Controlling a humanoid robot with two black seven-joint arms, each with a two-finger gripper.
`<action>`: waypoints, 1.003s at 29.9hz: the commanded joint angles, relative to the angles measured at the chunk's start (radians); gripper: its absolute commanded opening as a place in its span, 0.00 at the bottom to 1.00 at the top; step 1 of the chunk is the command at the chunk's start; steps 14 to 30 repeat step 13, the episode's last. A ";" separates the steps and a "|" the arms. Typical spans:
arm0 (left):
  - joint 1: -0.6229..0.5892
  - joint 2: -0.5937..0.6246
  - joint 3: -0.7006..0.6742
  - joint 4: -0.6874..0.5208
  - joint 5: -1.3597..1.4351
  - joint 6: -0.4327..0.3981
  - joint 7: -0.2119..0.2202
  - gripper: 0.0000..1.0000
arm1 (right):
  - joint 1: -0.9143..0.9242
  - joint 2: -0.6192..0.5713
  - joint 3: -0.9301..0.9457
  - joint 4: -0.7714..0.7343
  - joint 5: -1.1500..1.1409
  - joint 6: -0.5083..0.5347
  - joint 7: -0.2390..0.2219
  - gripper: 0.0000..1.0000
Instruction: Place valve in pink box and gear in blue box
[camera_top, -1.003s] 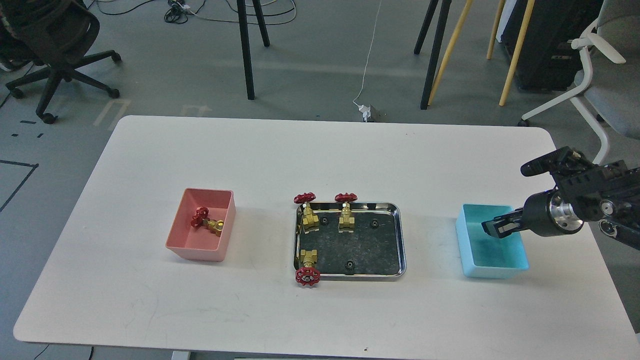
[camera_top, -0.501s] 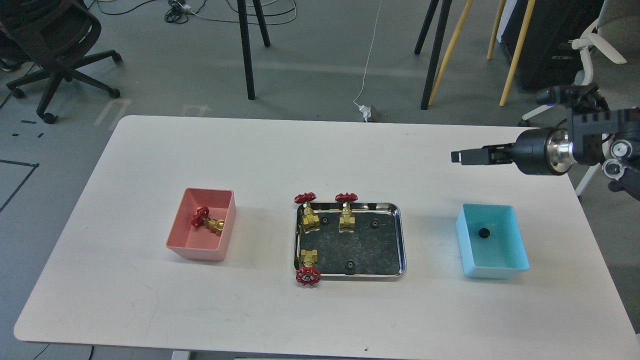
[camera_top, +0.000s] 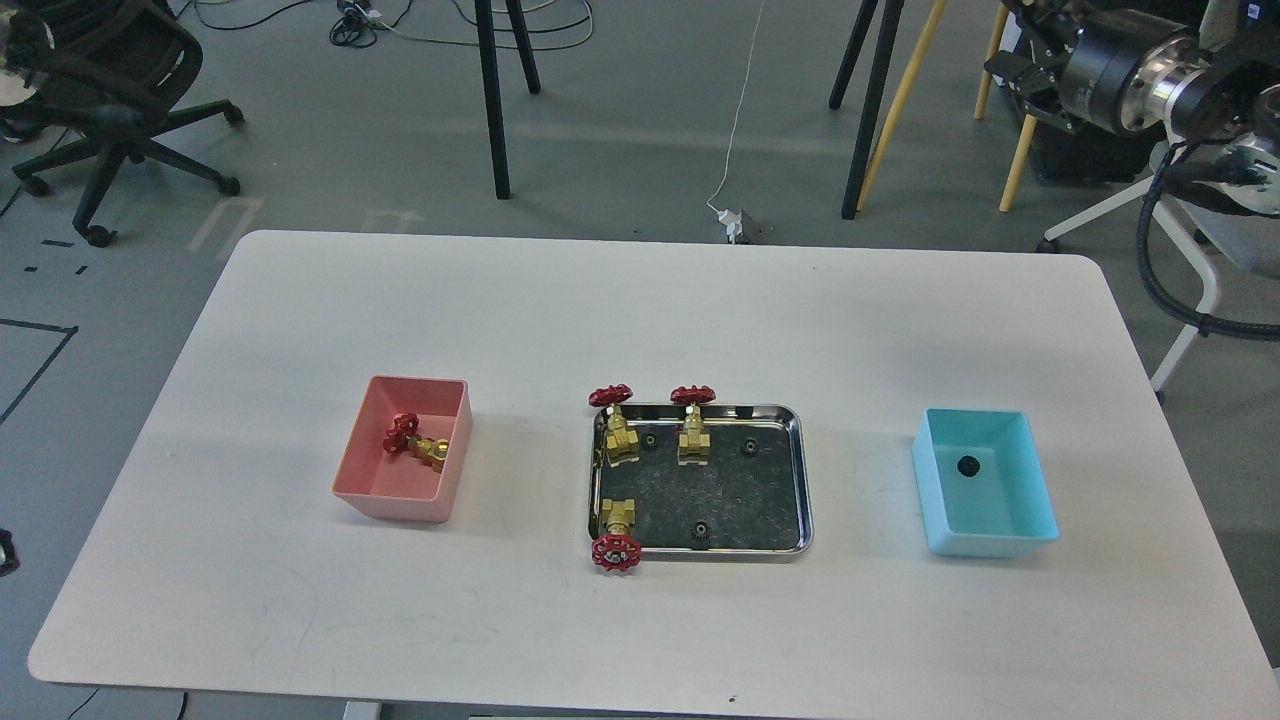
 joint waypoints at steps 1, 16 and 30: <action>-0.010 -0.074 -0.001 0.044 -0.008 0.001 0.056 0.97 | 0.031 0.085 0.000 -0.100 0.111 -0.144 -0.018 0.92; -0.002 -0.160 0.000 0.130 -0.006 -0.001 0.048 0.97 | 0.058 0.169 0.000 -0.166 0.246 -0.302 -0.015 0.99; -0.002 -0.160 0.000 0.130 -0.006 -0.001 0.048 0.97 | 0.058 0.169 0.000 -0.166 0.246 -0.302 -0.015 0.99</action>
